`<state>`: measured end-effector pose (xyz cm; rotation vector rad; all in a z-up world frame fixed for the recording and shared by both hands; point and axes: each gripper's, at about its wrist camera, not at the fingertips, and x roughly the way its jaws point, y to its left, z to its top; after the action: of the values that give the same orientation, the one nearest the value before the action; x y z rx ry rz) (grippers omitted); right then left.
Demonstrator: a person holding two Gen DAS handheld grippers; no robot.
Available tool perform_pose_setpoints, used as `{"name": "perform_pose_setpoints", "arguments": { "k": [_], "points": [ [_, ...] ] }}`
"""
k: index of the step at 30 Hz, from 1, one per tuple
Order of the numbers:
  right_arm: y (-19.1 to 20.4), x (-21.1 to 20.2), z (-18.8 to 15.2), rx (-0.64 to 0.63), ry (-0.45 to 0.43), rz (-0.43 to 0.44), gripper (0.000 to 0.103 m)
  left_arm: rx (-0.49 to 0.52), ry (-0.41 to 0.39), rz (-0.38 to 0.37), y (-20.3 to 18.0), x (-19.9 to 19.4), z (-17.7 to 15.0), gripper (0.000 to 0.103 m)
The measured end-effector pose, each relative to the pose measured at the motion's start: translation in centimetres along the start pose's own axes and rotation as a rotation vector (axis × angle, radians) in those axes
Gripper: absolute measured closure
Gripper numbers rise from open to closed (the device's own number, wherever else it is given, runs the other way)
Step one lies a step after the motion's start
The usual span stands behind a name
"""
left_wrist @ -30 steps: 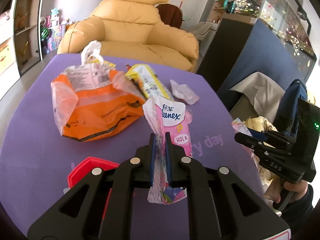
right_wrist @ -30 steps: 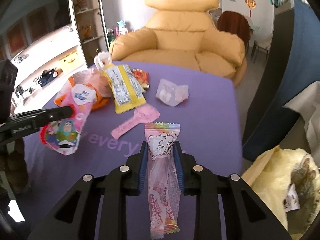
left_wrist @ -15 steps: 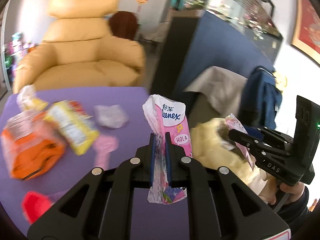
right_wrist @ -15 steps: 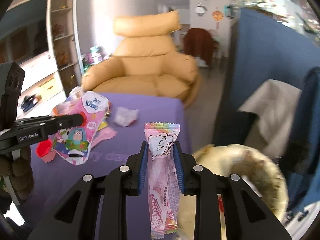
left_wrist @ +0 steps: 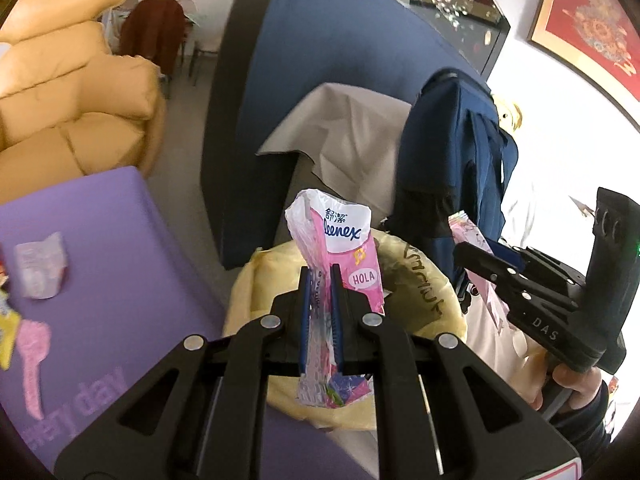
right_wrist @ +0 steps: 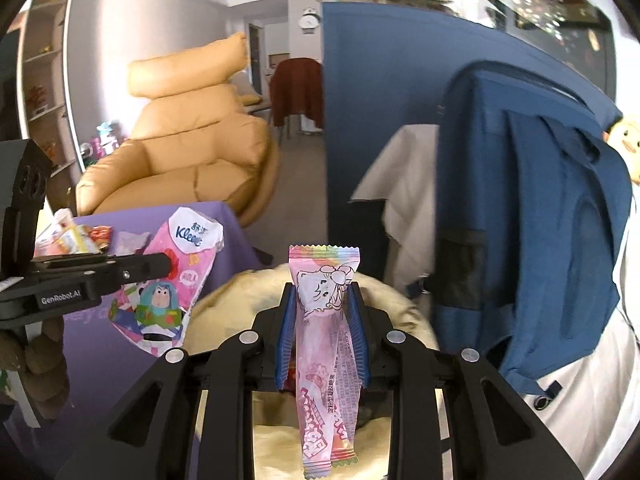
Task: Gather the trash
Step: 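Carry the Kleenex pack and pink wrapper over the trash bag and open both tools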
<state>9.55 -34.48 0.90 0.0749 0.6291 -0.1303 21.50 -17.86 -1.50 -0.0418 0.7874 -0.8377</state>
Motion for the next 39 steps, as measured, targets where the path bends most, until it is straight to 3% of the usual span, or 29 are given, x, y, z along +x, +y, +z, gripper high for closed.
{"name": "perform_pose_setpoints", "arguments": {
  "k": [5, 9, 15, 23, 28, 34, 39],
  "points": [
    [-1.6, 1.0, -0.5, 0.023, 0.014, -0.018, 0.078, -0.031, 0.048, -0.042, -0.4, 2.9, 0.2, 0.094],
    [-1.9, 1.3, -0.9, 0.034, 0.020, -0.017, 0.078, -0.027, 0.074, -0.079, -1.1, 4.2, 0.0, 0.068],
    [-1.6, 1.8, -0.8, 0.039, 0.017, 0.003, 0.078, -0.041, 0.060, -0.073, -0.9, 2.8, 0.2, 0.063],
    [-0.1, 3.7, -1.1, 0.049, 0.066, 0.070, 0.076, -0.061, 0.003, 0.013, 2.3, -1.2, -1.0, 0.061],
    [0.4, 4.8, -1.4, 0.061, 0.103, 0.074, 0.048, -0.101, -0.014, 0.064, 5.1, -3.9, -2.9, 0.060],
    [0.8, 4.6, -1.2, 0.089, 0.112, 0.108, 0.046, -0.149, -0.043, 0.143, 8.6, -7.6, -4.6, 0.059],
    [3.2, 4.2, -0.6, 0.040, 0.123, 0.143, 0.046, -0.186, -0.085, 0.234, 11.8, -11.6, -6.0, 0.059]
  ]
}}
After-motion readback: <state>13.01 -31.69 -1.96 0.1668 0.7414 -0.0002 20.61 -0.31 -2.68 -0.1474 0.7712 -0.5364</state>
